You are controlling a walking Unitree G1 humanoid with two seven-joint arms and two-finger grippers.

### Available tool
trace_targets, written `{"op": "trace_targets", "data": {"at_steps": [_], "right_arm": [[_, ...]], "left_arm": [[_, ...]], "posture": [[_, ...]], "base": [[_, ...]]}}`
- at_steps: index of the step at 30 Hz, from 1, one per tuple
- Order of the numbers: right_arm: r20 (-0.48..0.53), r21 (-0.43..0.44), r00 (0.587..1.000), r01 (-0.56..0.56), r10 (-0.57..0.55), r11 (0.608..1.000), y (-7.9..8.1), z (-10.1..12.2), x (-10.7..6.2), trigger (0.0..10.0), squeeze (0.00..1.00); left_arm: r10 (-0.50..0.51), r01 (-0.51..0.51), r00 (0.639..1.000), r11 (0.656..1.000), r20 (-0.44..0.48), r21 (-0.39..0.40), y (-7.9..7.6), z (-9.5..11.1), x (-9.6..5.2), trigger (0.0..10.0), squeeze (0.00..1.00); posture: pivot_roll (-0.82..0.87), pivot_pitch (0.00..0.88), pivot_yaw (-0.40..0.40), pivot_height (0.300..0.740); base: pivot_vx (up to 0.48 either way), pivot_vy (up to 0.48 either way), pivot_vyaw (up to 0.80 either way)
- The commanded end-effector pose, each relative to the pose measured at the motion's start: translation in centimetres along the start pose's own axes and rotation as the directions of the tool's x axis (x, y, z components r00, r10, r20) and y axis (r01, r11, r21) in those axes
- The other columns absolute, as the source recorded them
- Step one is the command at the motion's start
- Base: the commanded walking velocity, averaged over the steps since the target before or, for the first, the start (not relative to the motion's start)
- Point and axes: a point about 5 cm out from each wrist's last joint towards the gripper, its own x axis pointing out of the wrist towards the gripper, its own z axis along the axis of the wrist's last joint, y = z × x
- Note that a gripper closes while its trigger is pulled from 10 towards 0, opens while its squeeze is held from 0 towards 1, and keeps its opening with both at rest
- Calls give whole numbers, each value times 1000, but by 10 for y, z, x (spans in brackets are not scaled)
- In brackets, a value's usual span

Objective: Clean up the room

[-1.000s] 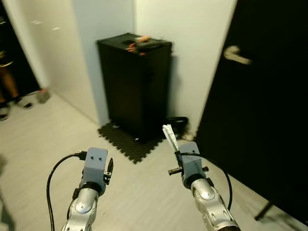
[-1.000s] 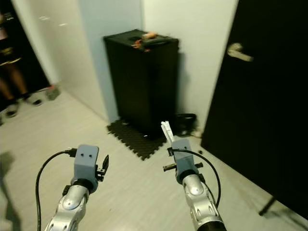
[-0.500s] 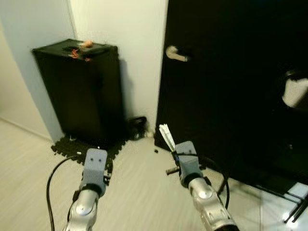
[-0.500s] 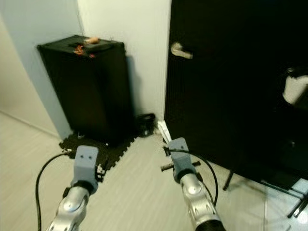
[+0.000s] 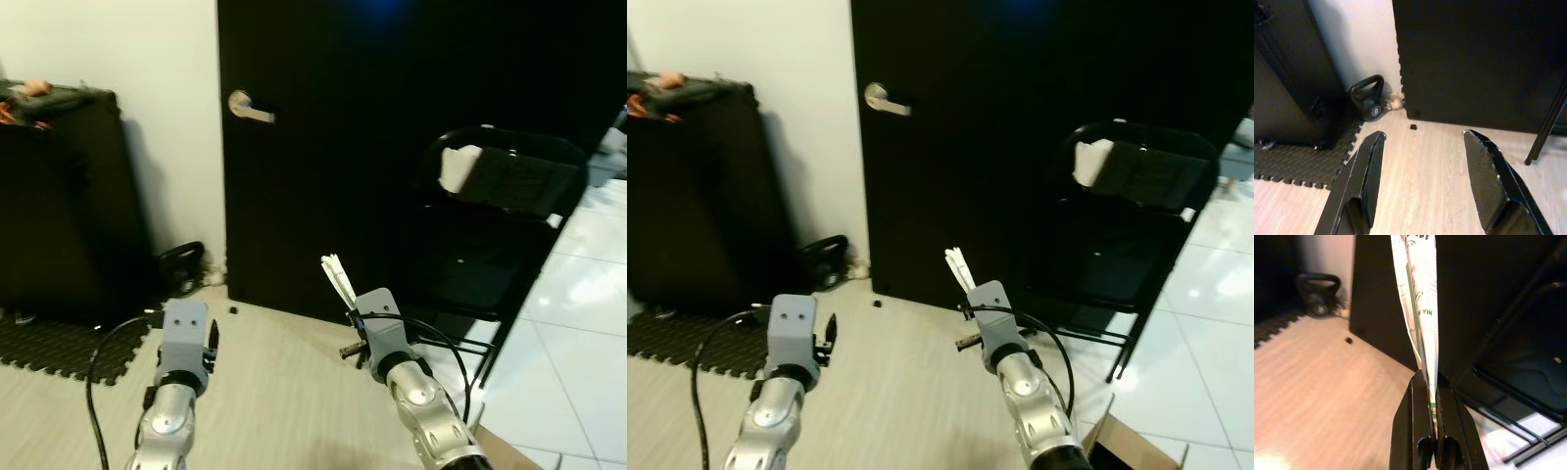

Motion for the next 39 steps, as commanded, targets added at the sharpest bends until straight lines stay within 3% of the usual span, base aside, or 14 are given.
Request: {"op": "trace_targets", "data": {"at_steps": [1, 6, 7, 14, 39], "right_arm": [[-7, -24, 1000, 2, -3, 1000, -3, 0, 1, 10000, 0], [-5, -15, 1000, 13, -13, 1000, -2, -1, 0, 10000, 0], [-12, 3, 1000, 29, -29, 1000, -2, -3, -1, 10000, 0], [-60, 91, 992, 113, -108, 989, 1, -16, -6, 10000, 0], [-83, 64, 992, 96, -91, 993, 1, -18, -6, 10000, 0]], "left_arm": [[-10, 10, 1000, 1000, -6, -3, -5, -3, -3, 10000, 0], [-8, 8, 1000, 1000, -9, 4, -1, -3, -4, 10000, 0], [-14, 14, 1000, 1000, -7, 12, 1, -3, -3, 10000, 0], [-74, 74, 997, 995, 4, 71, 8, 4, 0, 10000, 0], [-86, 86, 996, 994, -5, 70, 7, 3, -2, 10000, 0]], "posture": [[-82, 32, -96, 736], [-83, 35, -88, 736], [-62, 43, -43, 736], [-34, 54, 37, 736], [-38, 64, 9, 736]], "base": [[0, 0, -800], [0, 0, -800], [0, 0, -800], [0, 0, -800], [0, 0, -800]]}}
